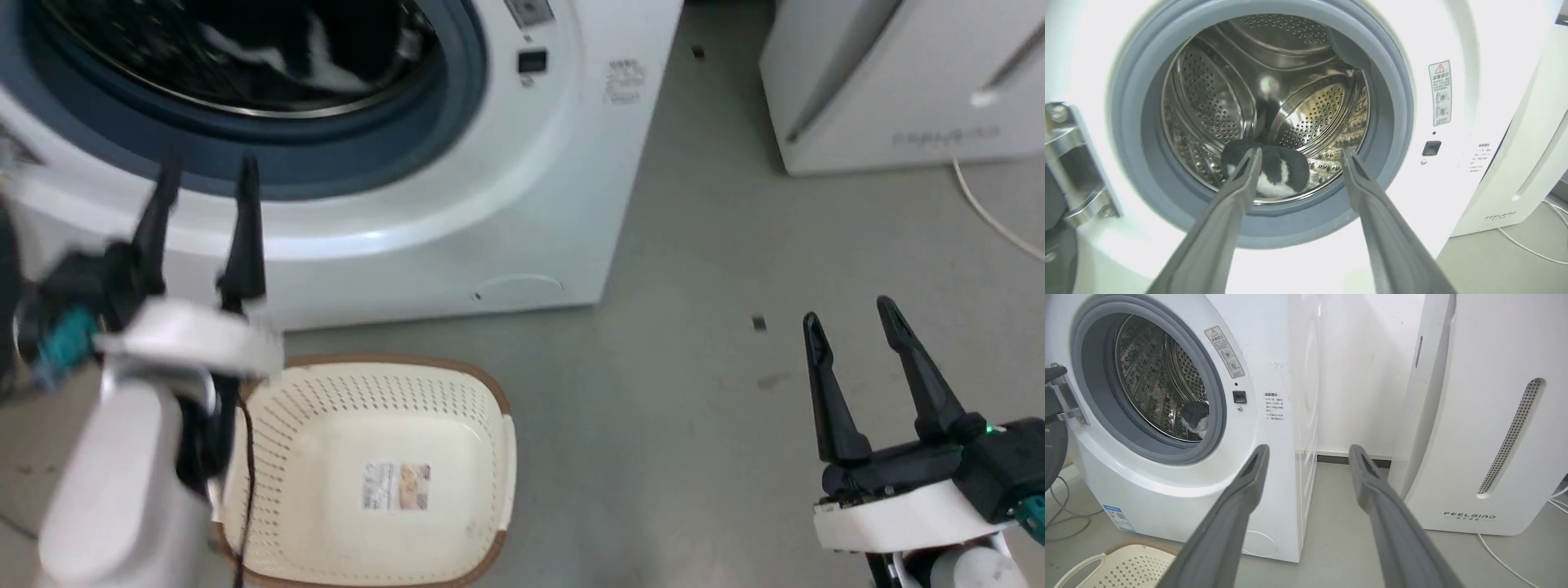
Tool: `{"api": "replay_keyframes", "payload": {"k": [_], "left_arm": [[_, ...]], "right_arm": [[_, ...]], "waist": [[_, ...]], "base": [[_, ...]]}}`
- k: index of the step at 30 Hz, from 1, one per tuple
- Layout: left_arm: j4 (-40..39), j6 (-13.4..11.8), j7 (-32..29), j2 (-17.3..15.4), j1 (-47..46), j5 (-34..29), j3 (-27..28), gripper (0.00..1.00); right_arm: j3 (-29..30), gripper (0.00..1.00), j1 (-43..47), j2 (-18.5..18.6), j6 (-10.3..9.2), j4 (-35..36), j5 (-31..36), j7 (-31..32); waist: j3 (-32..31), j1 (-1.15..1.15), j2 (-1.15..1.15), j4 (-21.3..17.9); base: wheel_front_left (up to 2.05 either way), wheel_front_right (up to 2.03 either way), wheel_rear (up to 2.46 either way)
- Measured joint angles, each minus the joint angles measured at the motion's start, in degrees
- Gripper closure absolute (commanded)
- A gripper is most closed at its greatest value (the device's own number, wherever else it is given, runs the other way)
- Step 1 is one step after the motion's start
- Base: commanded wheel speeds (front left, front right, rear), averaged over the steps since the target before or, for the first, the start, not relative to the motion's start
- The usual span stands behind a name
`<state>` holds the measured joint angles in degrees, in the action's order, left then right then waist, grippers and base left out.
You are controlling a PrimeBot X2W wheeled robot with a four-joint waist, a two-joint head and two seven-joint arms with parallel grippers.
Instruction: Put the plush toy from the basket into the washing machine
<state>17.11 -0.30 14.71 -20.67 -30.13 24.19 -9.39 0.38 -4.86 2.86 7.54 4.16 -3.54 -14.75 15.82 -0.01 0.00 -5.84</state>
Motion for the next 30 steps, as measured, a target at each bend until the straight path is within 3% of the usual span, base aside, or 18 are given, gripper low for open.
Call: {"api": "replay_keyframes", "payload": {"k": [7,14,30], "left_arm": [[-9.03,-1.60,0.01,4.56,15.93,-3.21,4.00,0.00],[-10.99,-2.05,0.00,9.37,26.38,-6.56,4.11,0.00],[-11.10,0.49,0.00,14.60,30.24,-11.18,6.66,0.00]], "right_arm": [[0.25,0.00,2.72,0.00,0.00,-1.29,0.03,0.00],[-0.20,0.00,4.37,0.00,0.00,-2.07,-0.16,0.00],[-1.42,0.00,5.20,0.00,0.00,-3.50,-0.57,0.00]], "waist": [[-5.76,0.00,0.00,2.74],[-8.97,0.00,0.00,4.21],[-10.79,0.00,0.00,5.44]], "base": [[0.00,0.00,0.00],[0.00,0.00,0.00],[0.00,0.00,0.00]]}}
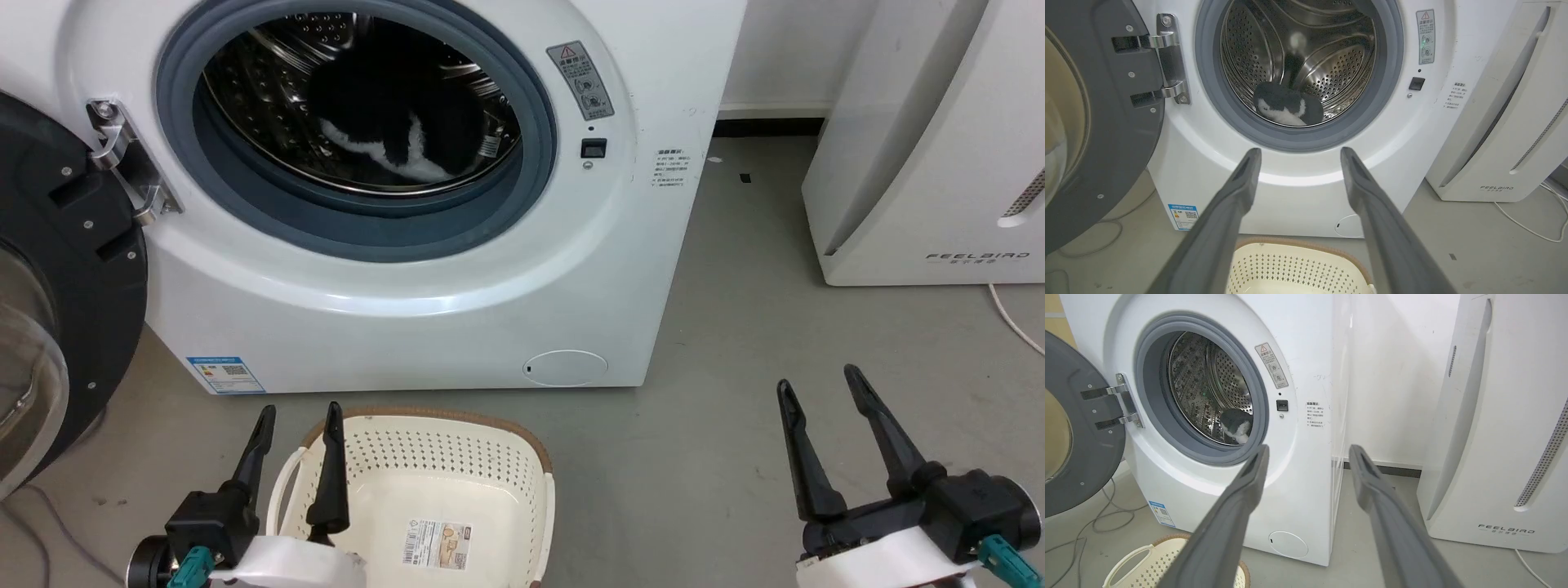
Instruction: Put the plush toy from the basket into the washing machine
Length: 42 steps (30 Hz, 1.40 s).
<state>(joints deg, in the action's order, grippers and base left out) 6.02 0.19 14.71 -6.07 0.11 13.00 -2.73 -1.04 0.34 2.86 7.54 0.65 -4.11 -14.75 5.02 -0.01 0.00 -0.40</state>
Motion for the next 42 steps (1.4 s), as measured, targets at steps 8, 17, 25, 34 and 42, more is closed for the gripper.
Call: {"api": "replay_keyframes", "payload": {"k": [8,17,25,34,42], "left_arm": [[-0.20,0.48,-0.11,0.78,0.10,-0.55,0.92,1.00],[-0.31,0.47,-1.01,0.82,0.10,-0.88,0.98,1.00],[-0.65,0.47,-2.02,1.04,0.10,-1.82,1.08,1.00],[-0.96,0.47,-3.02,1.22,0.10,-2.70,1.14,1.00],[-1.33,0.46,-3.92,1.32,0.10,-3.43,1.27,1.00]], "right_arm": [[-0.12,1.00,0.53,0.00,0.00,-0.20,0.00,0.02],[-0.10,1.00,0.53,0.00,0.00,-0.20,0.02,0.87],[-0.05,1.00,0.53,0.00,0.00,-0.20,0.11,1.88],[0.02,1.00,0.52,0.00,0.00,-0.20,0.44,2.70],[0.10,1.00,0.52,0.00,0.00,-0.21,0.64,3.76]], "waist": [[-0.13,0.00,0.00,0.05],[-0.48,0.00,0.00,0.07],[-0.79,0.00,0.00,0.10],[-1.14,0.01,0.00,0.12],[-1.45,0.01,0.00,0.14]], "base": [[0.00,0.00,0.00],[0.00,0.00,0.00],[0.00,0.00,0.00],[0.00,0.00,0.00],[0.00,0.00,0.00]]}}
